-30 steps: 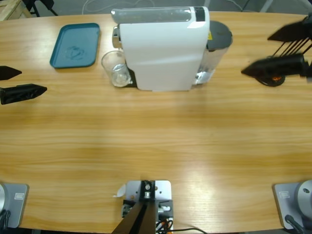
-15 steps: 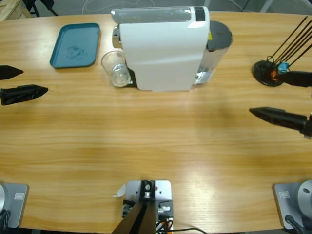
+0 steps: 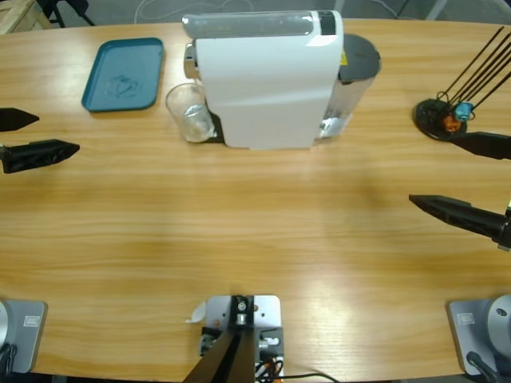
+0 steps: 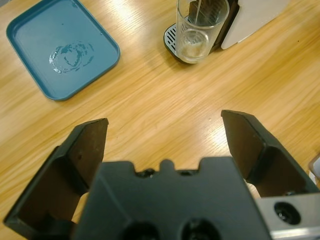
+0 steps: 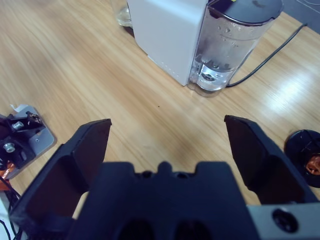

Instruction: Pour coffee

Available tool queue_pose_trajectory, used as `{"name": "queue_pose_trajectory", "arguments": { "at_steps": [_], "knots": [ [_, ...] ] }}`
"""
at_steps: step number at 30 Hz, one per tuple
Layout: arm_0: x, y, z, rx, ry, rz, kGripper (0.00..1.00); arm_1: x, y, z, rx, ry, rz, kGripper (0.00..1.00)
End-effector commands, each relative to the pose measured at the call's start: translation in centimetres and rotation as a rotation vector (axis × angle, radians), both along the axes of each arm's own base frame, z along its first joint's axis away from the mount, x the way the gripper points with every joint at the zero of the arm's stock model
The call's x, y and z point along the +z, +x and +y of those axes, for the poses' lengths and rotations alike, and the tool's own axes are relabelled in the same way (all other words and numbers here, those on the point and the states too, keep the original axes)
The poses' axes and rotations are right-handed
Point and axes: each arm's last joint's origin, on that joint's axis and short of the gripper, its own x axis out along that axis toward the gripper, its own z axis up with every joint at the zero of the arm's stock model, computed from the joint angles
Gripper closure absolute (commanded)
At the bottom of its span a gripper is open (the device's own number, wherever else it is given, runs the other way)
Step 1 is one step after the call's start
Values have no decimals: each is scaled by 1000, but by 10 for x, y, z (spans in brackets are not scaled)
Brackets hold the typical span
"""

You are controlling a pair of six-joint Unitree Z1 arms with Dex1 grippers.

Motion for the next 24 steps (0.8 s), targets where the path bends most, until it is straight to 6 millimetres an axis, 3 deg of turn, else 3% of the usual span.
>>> {"name": "queue_pose_trajectory", "arguments": {
  "at_steps": [1,10,16,24],
  "knots": [
    [-14,1,-2,-12,27,37,4,-11,-3,-3,-22,-1,13,0],
    [-15,1,-4,-42,10,42,4,-12,-3,-4,-42,0,3,0],
    [-15,-17,4,-110,-75,-52,23,-13,-3,-4,-47,-1,0,0],
    [-15,-22,6,-136,-96,-57,23,-13,-5,-6,-46,7,-4,0]
  ]
}}
